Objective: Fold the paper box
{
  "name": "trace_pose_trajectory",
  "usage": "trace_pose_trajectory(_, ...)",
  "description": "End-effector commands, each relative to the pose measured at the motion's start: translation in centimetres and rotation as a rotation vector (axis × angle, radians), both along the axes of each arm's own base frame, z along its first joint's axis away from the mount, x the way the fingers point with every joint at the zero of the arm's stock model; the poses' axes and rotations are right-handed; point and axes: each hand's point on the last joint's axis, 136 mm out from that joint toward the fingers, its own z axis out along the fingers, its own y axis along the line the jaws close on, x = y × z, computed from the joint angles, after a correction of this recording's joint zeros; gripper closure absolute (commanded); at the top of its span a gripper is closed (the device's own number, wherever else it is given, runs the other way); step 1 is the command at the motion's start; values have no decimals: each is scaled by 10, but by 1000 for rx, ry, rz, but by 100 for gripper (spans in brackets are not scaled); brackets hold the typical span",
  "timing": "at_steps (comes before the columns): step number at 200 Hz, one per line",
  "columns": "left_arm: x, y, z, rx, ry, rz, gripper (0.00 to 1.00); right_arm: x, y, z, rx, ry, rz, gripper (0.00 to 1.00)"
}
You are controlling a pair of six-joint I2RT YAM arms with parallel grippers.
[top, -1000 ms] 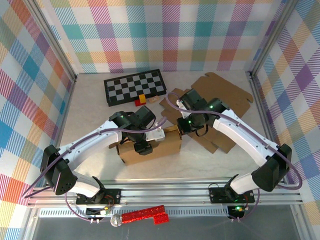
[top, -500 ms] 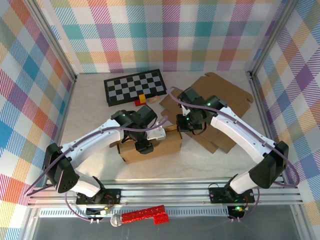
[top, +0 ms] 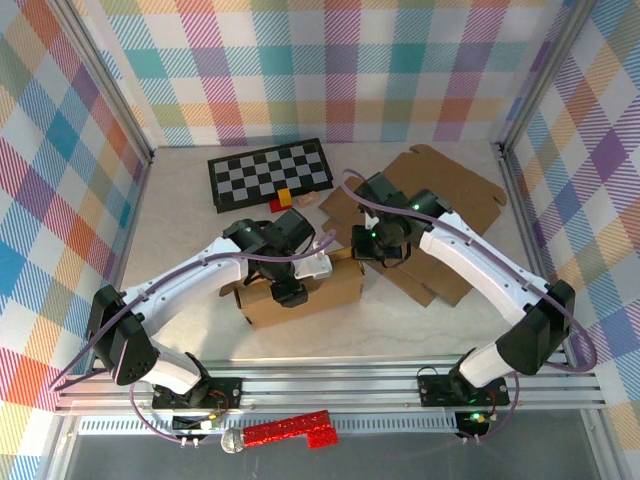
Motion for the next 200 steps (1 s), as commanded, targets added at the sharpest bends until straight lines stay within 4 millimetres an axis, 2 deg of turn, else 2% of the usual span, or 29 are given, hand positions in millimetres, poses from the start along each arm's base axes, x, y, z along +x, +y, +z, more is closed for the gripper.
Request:
trace_pose_trajectory(1, 11, -7, 8, -53, -16, 23, 43, -9, -2, -10, 3, -24, 44, 100)
trace_pose_trajectory(60, 19, -3, 15, -85, -18, 86, 38, -12, -9, -24, 32, -132, 86, 100)
trace_pose_trajectory(110, 35, 0, 36, -181, -106, 236, 22, -10, -10, -21, -14, -182, 74, 100)
trace_pose_trajectory(152, 39, 6, 45, -250, -132, 340, 18, -13, -7, -26, -64, -195, 84, 100)
trace_pose_trajectory(179, 47, 16, 69, -318, -200, 450, 16, -14, -7, -27, -77, -204, 84, 100)
trace_pose_trajectory(192, 55, 31, 86, -340, -265, 566, 17, -13, -6, -26, -78, -206, 83, 100)
trace_pose_trajectory(200, 58, 46, 98, -350, -298, 669, 22, -13, -6, -26, -83, -205, 85, 100)
